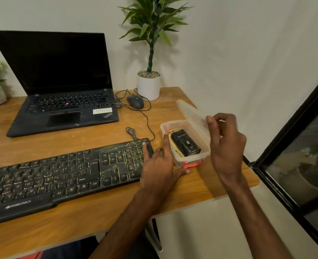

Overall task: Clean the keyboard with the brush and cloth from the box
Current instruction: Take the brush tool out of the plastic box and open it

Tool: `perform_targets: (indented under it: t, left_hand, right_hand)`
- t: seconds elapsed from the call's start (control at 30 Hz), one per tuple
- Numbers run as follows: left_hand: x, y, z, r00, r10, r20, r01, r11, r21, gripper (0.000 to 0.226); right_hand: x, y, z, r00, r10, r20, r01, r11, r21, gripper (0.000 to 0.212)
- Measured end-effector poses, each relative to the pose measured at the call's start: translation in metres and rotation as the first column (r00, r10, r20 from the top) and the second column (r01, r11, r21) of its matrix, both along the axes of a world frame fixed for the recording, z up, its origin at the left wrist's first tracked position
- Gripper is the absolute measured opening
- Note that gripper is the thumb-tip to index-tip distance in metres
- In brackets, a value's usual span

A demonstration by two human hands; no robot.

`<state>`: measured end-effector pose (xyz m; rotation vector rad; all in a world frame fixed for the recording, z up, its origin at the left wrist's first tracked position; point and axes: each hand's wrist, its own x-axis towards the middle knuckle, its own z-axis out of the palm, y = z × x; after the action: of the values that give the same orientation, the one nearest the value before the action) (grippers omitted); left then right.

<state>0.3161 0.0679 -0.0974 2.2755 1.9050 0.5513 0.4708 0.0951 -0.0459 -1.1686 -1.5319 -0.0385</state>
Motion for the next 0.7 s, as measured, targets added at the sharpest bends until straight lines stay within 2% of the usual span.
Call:
perform_targets:
  t: [0.1,0.13,0.23,0.33,0.4,0.53,0.7]
  left_hand:
    - [-0.004,-0.003,0.008,1.0,-0.012,0.001,0.012,0.998,-0.062,0.111]
    - [-0.006,-0.004,0.011,1.0,-0.01,0.008,0.01,0.998,-0.061,0.105]
    - [-0.011,-0.002,0.03,0.999,0.023,0.049,-0.025,0.999,0.034,0.088]
    - [-0.015,0.02,0.046,0.999,0.023,0.026,-0.028,0.977,0.213,0.061]
    - [-0.015,0.041,0.053,0.999,-0.03,-0.037,0.036,0.985,0.17,0.055]
    - [-0.006,0.064,0.053,0.971,-0.113,-0.212,0.1,0.993,-0.068,0.081]
    - [0.0,0.065,0.046,0.964,-0.154,-0.217,0.14,0.987,-0.079,0.101]
  right_hand:
    - [0.017,0.011,0.0,0.942,-0.017,-0.336,0.005,0.999,-0.038,0.024]
    - [0.024,0.014,-0.002,0.913,-0.055,-0.405,0.035,0.998,-0.057,0.023]
    - [0.046,0.018,-0.02,0.844,-0.239,-0.481,0.155,0.966,-0.208,0.019]
    - [0.062,0.019,-0.045,0.797,-0.35,-0.493,0.135,0.897,-0.42,0.02]
    - [0.065,0.02,-0.056,0.841,-0.372,-0.393,0.163,0.866,-0.472,0.024]
    - [0.058,0.018,-0.059,0.912,-0.387,-0.133,0.29,0.841,-0.457,0.03]
    - [0.058,0.021,-0.066,0.908,-0.378,0.177,0.416,0.775,-0.475,0.037]
